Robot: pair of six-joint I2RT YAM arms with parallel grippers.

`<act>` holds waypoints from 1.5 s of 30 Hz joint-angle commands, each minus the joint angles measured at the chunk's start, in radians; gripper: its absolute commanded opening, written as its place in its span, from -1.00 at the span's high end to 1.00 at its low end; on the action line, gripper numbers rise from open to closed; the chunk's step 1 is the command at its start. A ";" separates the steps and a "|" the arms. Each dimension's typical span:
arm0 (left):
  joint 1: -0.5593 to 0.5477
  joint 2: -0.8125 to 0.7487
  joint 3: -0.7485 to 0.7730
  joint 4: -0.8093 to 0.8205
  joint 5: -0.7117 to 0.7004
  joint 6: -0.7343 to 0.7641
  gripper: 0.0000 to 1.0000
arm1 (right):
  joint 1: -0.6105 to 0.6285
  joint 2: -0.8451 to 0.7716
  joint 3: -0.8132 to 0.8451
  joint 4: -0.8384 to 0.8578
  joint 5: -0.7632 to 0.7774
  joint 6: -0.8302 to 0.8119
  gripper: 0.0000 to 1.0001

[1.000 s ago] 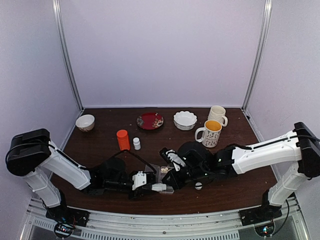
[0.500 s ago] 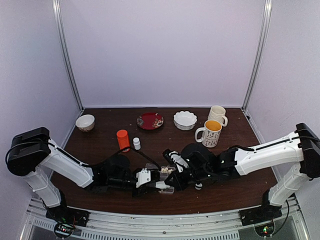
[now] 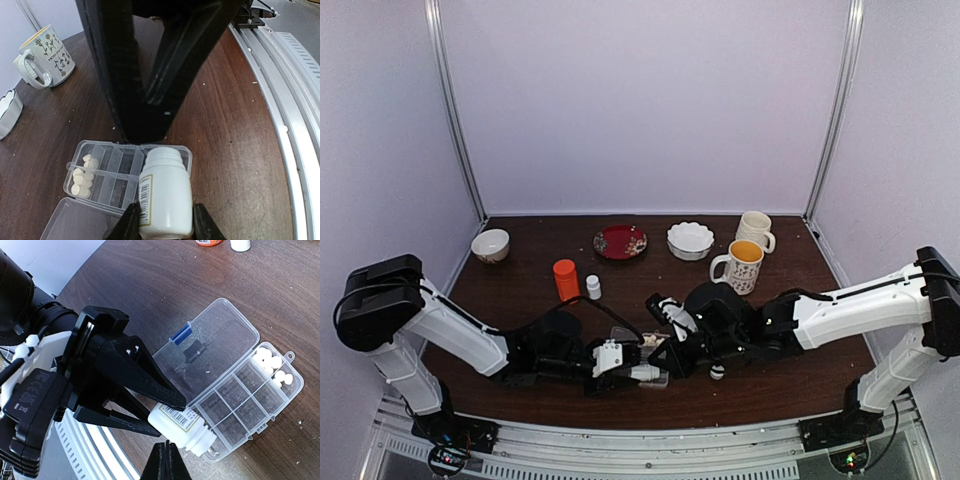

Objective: Sort the pills into containers
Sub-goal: Pour the pill into the compartment of the pill container.

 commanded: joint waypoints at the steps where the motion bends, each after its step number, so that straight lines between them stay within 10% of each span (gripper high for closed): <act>1: -0.004 0.016 0.005 0.048 -0.002 0.004 1.00 | -0.004 -0.001 0.000 0.023 -0.005 0.001 1.00; 45: -0.003 0.038 -0.032 0.124 0.008 0.011 1.00 | 0.023 0.012 0.043 -0.049 0.048 0.029 1.00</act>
